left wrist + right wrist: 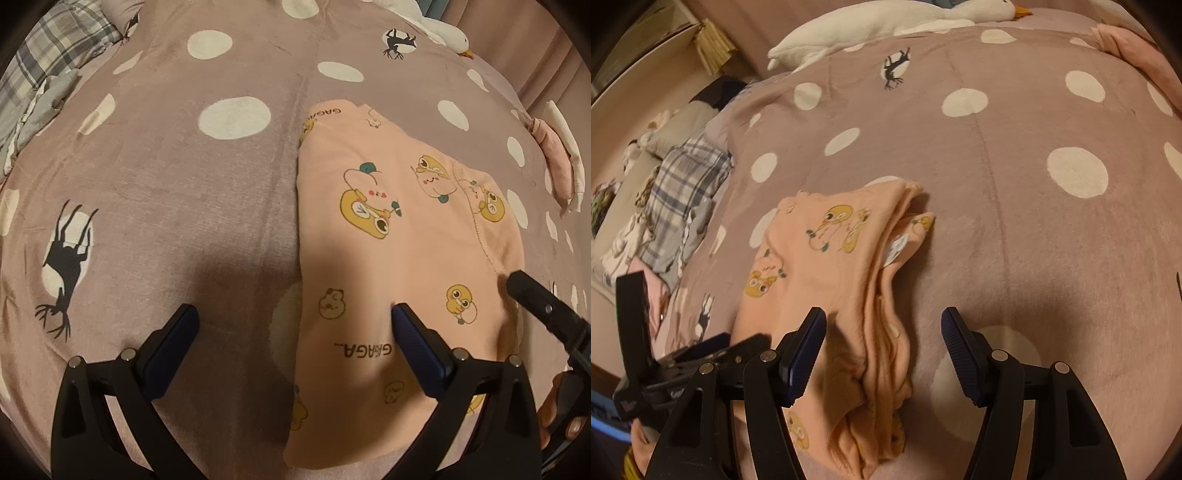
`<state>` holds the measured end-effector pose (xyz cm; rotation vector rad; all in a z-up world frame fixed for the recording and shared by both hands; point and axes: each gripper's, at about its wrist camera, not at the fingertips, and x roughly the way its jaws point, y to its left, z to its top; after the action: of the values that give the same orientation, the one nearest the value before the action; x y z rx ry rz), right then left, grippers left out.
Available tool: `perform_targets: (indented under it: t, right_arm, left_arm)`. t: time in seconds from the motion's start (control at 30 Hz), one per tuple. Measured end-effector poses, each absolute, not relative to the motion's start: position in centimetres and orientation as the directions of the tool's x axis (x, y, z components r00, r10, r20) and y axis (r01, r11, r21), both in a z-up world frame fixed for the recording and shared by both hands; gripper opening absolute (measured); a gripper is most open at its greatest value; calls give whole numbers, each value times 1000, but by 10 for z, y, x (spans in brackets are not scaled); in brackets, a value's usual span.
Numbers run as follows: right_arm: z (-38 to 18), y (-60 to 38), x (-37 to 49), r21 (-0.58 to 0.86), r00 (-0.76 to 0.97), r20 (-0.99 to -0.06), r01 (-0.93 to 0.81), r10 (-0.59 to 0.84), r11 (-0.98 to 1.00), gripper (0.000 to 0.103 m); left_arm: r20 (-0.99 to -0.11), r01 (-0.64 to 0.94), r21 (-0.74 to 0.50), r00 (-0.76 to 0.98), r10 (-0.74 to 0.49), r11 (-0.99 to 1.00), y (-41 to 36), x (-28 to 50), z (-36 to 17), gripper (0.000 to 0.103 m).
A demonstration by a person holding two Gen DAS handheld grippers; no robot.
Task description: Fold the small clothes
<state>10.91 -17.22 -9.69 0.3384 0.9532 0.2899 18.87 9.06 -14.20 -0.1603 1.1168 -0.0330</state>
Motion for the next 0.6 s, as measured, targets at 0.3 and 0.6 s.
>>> perform_targets:
  t: [0.3, 0.6]
  right_arm:
    - [-99, -153, 105, 322, 522, -781, -135, 343, 937, 72]
    - [-93, -158, 91, 297, 538, -787, -97, 301, 950, 73]
  left_arm:
    - [-886, -59, -156, 450, -113, 986, 94, 176, -137, 103]
    - [-860, -84, -150, 502, -88, 985, 101, 147, -114, 103]
